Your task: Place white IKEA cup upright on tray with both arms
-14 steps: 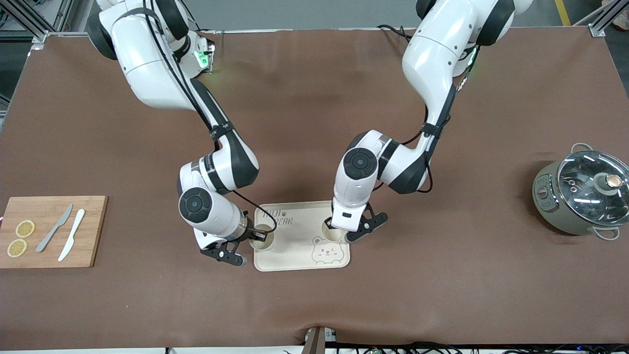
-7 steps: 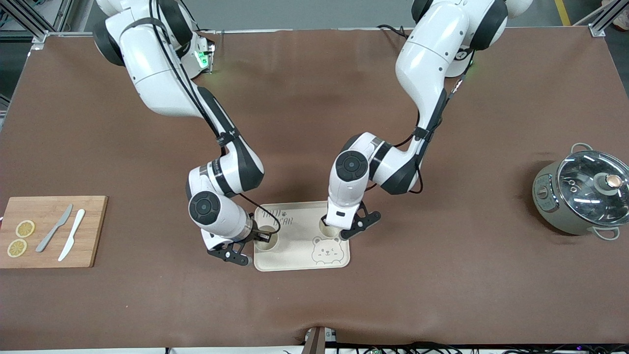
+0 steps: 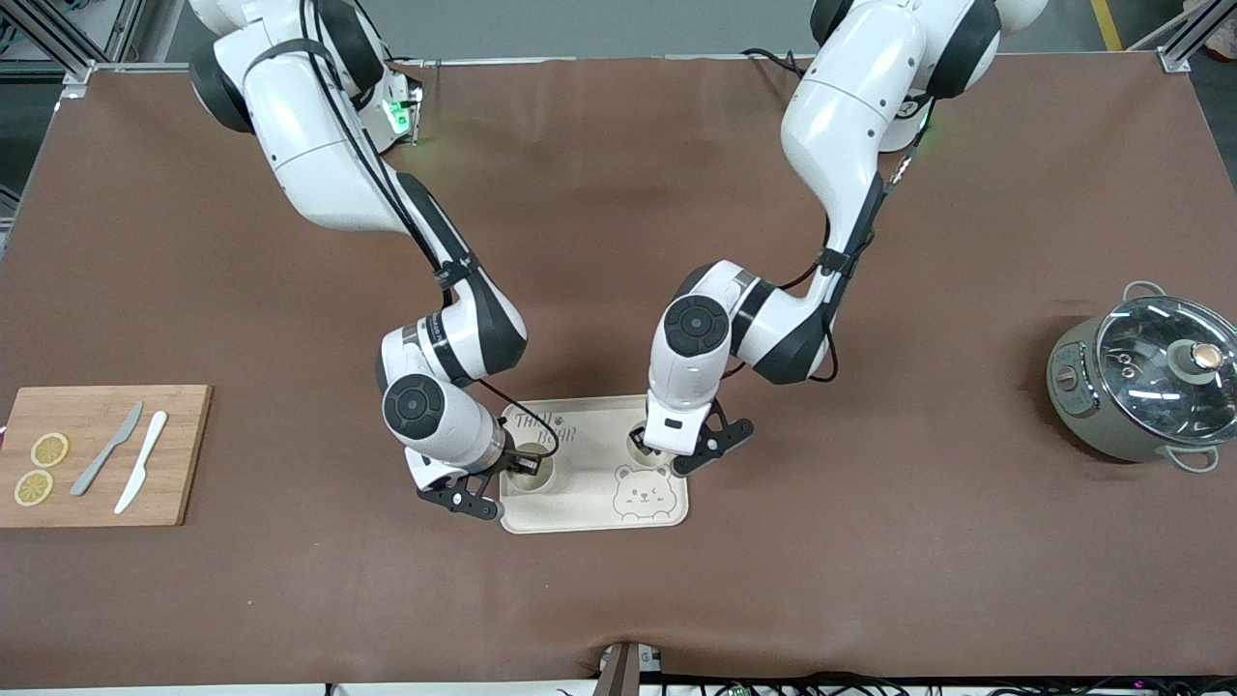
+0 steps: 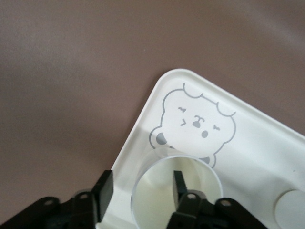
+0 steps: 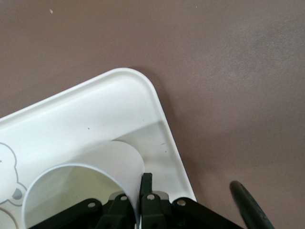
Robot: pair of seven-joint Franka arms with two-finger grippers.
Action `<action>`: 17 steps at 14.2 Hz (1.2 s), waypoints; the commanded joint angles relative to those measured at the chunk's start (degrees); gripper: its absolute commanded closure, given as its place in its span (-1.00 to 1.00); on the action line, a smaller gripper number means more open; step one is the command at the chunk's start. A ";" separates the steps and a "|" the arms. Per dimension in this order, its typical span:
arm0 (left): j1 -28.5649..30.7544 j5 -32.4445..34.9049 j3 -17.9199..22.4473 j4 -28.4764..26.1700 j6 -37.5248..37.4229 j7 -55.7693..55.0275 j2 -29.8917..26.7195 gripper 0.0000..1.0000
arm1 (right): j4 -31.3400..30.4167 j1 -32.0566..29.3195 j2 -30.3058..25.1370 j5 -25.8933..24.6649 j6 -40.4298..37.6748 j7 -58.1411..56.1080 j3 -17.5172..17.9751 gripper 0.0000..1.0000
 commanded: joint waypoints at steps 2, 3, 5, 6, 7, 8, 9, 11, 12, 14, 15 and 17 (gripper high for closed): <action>1.18 0.21 0.38 -0.65 -0.25 -0.15 -3.42 -1.00 | -0.21 0.48 0.00 0.12 0.73 1.21 -0.56 1.00; 1.88 0.21 0.38 -0.91 -0.59 0.55 -4.30 -1.00 | -0.21 0.48 0.00 0.12 0.64 1.21 -0.48 0.81; 3.46 0.30 0.38 -1.70 -1.21 2.48 -6.23 -1.00 | -0.21 0.31 0.00 0.20 0.64 1.21 -0.48 -0.07; 4.16 0.30 0.38 -1.88 -2.43 3.79 -7.11 -1.00 | -0.21 0.22 0.00 0.20 0.64 1.21 -0.48 -0.42; 5.21 0.30 0.38 -1.88 -4.27 5.37 -7.99 -1.00 | -0.21 0.22 0.00 0.20 0.64 1.21 -0.48 -0.95; 6.01 0.30 0.38 -1.97 -5.59 6.87 -8.87 -1.00 | -0.21 0.13 -0.08 0.12 0.64 1.12 -0.48 -1.00; 6.97 0.21 0.29 -1.97 -7.09 8.54 -9.84 -1.00 | -0.21 0.13 -0.17 0.12 0.64 0.51 -0.48 -1.00; 8.99 0.30 0.29 -3.45 -10.25 12.75 -12.21 -1.00 | -0.21 -0.22 -0.61 0.12 0.47 0.15 -0.48 -1.00; 10.31 0.21 0.21 -4.94 -10.96 15.21 -13.87 -1.00 | -0.21 -0.39 -0.96 0.20 0.12 0.06 -0.48 -1.00; 12.77 0.21 0.12 -8.80 -11.06 20.22 -17.74 -1.00 | -0.21 -0.48 -2.01 0.20 -0.15 -0.02 -0.56 -1.00; 13.91 0.21 0.12 -10.65 -11.06 22.85 -19.59 -1.00 | -0.21 -0.40 -2.63 0.20 -0.41 -0.02 -0.56 -1.00; 16.46 0.21 0.03 -13.47 -11.14 28.13 -22.84 -1.00 | -0.12 -0.57 -3.77 0.20 -3.56 -0.02 -0.48 -1.00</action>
